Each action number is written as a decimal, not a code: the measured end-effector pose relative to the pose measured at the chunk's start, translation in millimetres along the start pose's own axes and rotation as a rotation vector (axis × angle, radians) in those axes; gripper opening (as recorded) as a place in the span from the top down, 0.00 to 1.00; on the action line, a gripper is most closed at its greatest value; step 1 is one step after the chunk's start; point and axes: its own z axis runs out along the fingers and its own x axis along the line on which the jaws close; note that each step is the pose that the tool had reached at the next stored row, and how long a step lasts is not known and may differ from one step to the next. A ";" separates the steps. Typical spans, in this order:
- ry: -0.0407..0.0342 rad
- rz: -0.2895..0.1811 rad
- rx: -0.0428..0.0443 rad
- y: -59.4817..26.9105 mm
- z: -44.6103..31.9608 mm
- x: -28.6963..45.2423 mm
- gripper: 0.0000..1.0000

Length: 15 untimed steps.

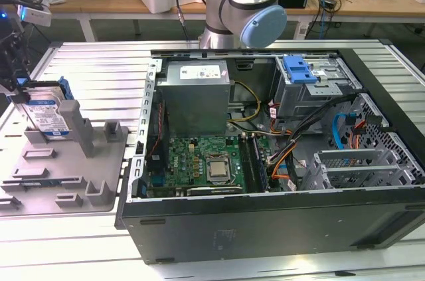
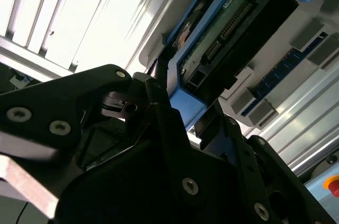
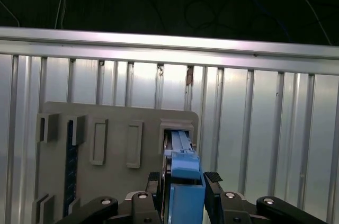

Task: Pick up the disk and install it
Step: 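Pick up the disk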

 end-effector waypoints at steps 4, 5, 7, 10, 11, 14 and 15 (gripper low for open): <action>0.0000 0.000 -0.0001 0.1 1.4 0.6 0.55; 0.0000 0.000 -0.0001 0.1 1.4 0.6 0.55; 0.0000 0.000 -0.0001 0.1 1.5 0.6 0.55; 0.0000 0.000 0.0000 0.1 1.6 0.6 0.55; 0.0000 0.000 -0.0001 0.1 1.6 0.6 0.55; 0.0000 0.000 0.0000 0.1 1.7 0.6 0.56; -0.0001 0.000 0.0000 0.1 1.7 0.6 0.62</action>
